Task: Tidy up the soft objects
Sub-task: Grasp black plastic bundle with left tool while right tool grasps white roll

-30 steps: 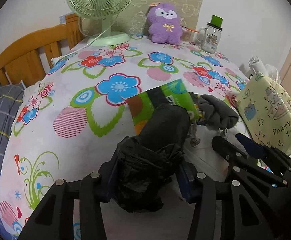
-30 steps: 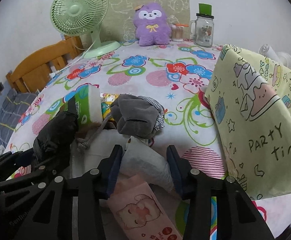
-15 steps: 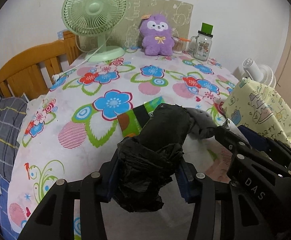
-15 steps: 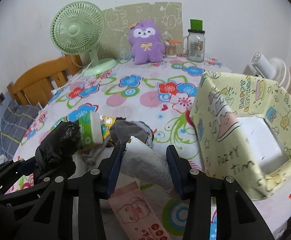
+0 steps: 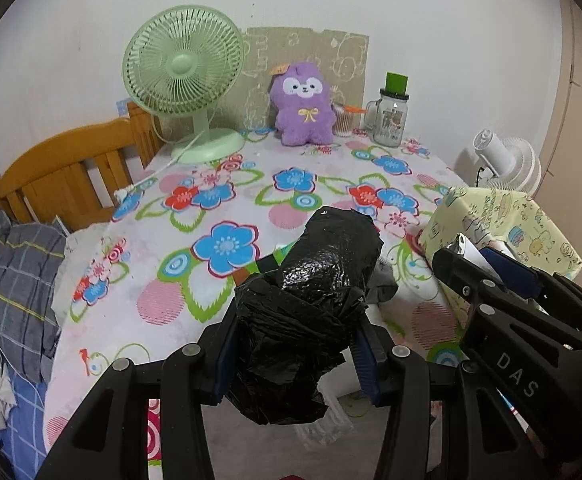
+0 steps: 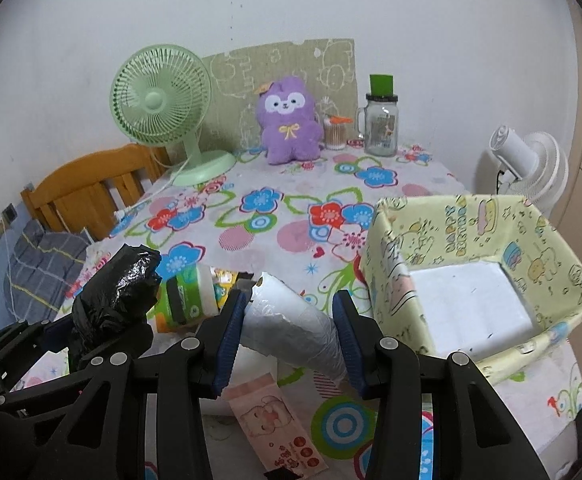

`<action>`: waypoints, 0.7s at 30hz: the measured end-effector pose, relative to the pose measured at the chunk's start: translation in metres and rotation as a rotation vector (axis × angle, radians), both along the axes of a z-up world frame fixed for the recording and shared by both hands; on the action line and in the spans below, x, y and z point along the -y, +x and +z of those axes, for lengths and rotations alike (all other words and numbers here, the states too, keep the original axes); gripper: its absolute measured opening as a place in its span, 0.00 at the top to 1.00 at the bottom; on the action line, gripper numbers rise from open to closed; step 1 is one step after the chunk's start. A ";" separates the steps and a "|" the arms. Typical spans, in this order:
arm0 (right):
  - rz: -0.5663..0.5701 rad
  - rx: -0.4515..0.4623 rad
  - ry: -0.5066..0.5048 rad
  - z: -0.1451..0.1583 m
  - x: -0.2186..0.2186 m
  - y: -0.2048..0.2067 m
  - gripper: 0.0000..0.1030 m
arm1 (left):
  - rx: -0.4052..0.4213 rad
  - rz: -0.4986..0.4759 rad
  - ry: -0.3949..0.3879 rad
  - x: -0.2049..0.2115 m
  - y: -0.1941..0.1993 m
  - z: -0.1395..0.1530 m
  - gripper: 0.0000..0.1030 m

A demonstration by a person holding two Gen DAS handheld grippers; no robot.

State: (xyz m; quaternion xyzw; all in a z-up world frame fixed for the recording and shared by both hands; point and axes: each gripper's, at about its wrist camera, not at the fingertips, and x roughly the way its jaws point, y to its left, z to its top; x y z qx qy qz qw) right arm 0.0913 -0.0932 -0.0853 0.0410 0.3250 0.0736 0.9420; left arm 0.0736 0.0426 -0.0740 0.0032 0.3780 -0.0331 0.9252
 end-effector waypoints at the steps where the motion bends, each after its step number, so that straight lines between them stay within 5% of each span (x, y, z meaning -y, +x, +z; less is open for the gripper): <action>1: -0.001 0.004 0.001 0.002 0.001 -0.001 0.53 | 0.005 -0.002 0.003 0.001 -0.001 0.003 0.51; 21: -0.016 0.105 0.011 0.059 0.020 -0.018 0.53 | 0.089 -0.025 0.007 0.020 -0.006 0.051 0.51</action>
